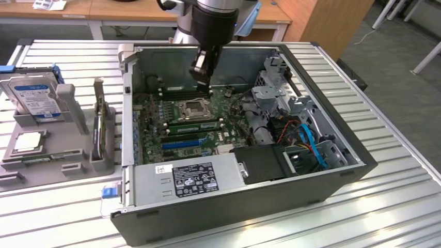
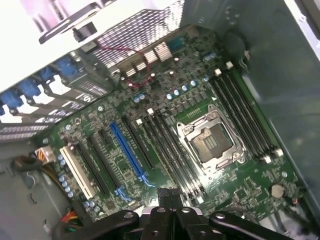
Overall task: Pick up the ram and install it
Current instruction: 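Press down the ram until it locks into place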
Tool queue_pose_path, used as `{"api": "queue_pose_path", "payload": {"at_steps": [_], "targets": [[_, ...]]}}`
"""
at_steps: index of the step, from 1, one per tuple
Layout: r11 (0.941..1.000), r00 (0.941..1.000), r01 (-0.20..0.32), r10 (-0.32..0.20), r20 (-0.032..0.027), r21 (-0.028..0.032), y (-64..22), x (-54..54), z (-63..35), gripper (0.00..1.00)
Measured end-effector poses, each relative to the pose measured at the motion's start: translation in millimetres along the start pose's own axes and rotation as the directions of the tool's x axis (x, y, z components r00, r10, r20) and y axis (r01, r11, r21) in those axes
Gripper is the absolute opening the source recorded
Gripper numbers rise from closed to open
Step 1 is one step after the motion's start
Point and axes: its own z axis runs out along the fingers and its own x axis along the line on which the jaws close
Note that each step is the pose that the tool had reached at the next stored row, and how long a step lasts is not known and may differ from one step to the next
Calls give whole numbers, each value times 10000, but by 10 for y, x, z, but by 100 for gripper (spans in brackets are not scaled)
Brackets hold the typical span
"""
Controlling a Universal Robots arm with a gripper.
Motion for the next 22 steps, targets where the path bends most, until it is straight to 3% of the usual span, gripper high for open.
{"api": "queue_pose_path", "payload": {"at_steps": [6,10,16,22], "targets": [[9956,9956,-938,938,22,-16,0,0,1,11],[9853,9853,-1708,1708,38,-32,0,0,2,11],[9646,9646,-2636,2636,57,-53,0,0,3,11],[9351,9351,-3543,3543,73,-74,0,0,4,11]]}}
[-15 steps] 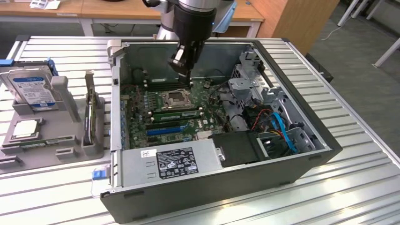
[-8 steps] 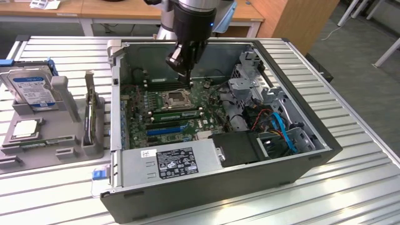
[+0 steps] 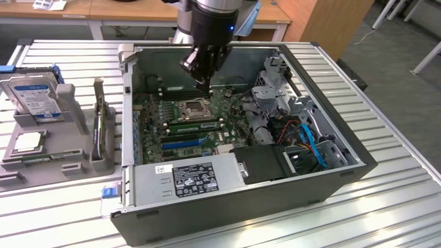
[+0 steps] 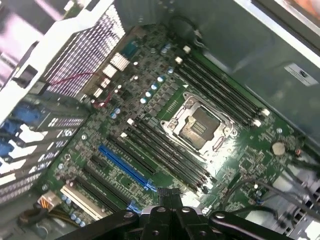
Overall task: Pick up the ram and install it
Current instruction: 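Press down the ram until it locks into place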
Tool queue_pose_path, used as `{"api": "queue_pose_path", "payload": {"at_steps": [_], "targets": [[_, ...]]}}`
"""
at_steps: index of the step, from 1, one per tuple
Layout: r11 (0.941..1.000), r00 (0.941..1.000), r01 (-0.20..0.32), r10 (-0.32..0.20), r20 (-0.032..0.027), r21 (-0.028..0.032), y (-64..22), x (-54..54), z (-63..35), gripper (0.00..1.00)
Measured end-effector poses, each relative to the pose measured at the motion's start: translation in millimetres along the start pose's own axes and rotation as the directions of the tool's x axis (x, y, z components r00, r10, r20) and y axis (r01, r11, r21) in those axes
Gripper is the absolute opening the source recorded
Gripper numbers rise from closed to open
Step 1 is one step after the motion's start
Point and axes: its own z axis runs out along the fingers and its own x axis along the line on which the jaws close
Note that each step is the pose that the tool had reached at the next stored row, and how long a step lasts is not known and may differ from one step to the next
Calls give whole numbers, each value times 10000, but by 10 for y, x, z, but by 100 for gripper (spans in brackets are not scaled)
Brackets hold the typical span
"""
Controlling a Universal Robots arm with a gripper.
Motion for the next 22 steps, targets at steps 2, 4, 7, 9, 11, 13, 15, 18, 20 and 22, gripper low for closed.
{"api": "queue_pose_path", "payload": {"at_steps": [2,4,7,9,11,13,15,18,20,22], "targets": [[9995,9995,-318,318,7,-6,0,0,0,11],[9979,9979,-651,651,16,-12,0,0,1,11],[9936,9936,-1129,1129,25,-21,0,0,1,11],[9895,9895,-1445,1445,32,-28,0,0,2,11],[9841,9841,-1775,1775,39,-34,0,0,2,11],[9780,9780,-2088,2088,45,-41,0,0,3,11],[9708,9708,-2399,2399,51,-48,0,0,3,11],[9579,9578,-2872,2872,61,-59,0,-1,4,11],[9481,9481,-3178,3179,66,-67,0,0,4,11],[9374,9374,-3481,3482,71,-74,0,0,4,11]]}}
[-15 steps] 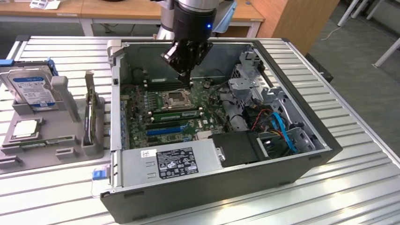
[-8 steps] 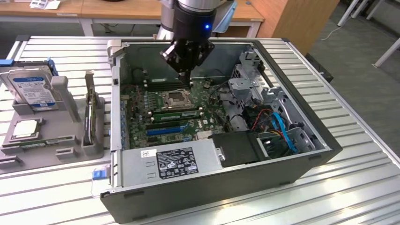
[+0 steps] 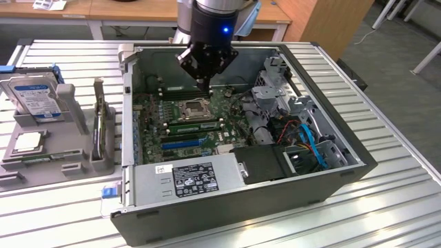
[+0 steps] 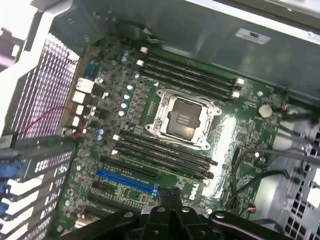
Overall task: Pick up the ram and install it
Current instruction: 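Press down the ram until it locks into place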
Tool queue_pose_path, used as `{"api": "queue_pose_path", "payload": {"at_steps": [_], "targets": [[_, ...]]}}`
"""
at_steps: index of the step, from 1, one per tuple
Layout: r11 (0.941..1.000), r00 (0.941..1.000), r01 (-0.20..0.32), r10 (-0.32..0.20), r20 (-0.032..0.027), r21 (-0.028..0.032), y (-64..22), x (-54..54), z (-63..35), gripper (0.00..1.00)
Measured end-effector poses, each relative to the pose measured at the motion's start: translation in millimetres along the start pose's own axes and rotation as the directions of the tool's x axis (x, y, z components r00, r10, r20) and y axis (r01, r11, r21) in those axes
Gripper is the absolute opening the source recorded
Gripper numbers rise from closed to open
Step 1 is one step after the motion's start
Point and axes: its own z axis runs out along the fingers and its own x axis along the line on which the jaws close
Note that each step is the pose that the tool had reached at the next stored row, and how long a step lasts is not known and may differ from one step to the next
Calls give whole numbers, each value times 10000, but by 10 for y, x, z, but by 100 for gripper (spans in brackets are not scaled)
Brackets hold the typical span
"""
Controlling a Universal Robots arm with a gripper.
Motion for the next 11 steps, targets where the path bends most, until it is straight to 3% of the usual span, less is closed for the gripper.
{"api": "queue_pose_path", "payload": {"at_steps": [6,11], "targets": [[9953,9953,-973,973,22,-18,0,0,1,11],[9843,9843,-1766,1766,39,-34,0,0,2,11]]}}
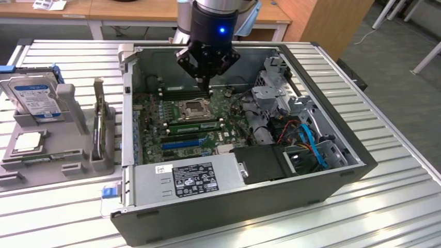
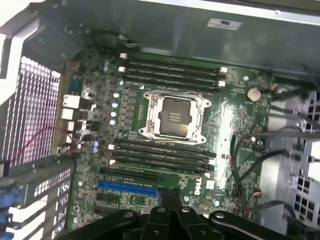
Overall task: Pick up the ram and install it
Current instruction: 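Press down the ram until it locks into place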
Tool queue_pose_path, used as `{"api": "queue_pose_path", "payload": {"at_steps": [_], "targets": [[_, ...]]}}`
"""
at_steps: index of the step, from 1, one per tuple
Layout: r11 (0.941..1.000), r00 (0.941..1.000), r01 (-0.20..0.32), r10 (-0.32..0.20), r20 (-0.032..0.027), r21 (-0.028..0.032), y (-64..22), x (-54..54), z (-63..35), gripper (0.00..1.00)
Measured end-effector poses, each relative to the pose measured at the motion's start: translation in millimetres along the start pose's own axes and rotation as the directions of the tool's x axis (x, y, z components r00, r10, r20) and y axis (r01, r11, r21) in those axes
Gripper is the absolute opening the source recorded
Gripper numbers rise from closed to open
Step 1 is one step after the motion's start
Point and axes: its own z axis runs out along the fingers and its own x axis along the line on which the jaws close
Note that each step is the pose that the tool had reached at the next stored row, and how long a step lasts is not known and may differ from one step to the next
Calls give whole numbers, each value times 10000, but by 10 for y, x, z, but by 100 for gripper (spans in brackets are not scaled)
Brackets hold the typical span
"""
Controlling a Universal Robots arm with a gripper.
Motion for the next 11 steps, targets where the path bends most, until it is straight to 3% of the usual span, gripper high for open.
{"api": "queue_pose_path", "payload": {"at_steps": [5,11], "targets": [[9968,9968,-801,801,19,-15,0,0,1,11],[9849,9849,-1730,1730,38,-33,0,0,2,11]]}}
